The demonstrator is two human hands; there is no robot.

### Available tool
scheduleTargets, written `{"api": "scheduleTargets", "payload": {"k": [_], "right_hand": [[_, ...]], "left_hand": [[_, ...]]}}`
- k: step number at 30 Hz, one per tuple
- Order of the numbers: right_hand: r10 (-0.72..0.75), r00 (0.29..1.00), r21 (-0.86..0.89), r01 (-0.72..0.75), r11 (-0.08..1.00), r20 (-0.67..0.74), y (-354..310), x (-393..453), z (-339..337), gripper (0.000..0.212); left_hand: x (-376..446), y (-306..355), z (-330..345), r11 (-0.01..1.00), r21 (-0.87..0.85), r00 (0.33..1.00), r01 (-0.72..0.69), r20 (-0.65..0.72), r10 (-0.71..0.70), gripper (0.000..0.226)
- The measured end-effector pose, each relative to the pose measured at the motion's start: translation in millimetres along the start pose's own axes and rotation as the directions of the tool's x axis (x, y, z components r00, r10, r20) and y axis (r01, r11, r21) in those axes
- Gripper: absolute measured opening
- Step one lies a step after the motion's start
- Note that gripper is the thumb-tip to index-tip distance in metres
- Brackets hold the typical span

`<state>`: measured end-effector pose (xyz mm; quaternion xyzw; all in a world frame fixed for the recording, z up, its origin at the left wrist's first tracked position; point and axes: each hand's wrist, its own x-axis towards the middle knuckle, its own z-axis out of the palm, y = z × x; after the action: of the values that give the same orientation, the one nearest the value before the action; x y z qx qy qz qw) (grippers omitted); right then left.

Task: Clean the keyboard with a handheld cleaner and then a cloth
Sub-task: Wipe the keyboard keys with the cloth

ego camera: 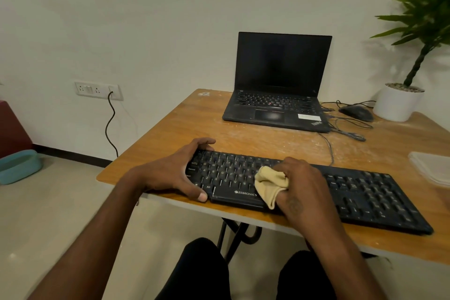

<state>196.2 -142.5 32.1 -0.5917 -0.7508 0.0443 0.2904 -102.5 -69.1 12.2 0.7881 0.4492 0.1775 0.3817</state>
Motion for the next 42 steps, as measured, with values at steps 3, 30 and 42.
{"api": "scheduleTargets", "payload": {"k": [3, 30, 42], "right_hand": [[-0.05, 0.999, -0.008, 0.05, 0.999, 0.006, -21, 4, 9, 0.033], [-0.061, 0.993, 0.007, 0.061, 0.998, 0.098, -40, 36, 25, 0.046], [-0.063, 0.996, 0.049, 0.061, 0.997, 0.059, -46, 46, 31, 0.034]], "left_hand": [[-1, 0, 2, 1.0, -0.001, 1.0, -0.005, -0.007, 0.005, 0.124], [-1, -1, 1, 1.0, -0.01, 1.0, 0.001, -0.002, -0.001, 0.123], [-2, -1, 2, 1.0, 0.002, 1.0, 0.025, -0.008, -0.025, 0.127]]}}
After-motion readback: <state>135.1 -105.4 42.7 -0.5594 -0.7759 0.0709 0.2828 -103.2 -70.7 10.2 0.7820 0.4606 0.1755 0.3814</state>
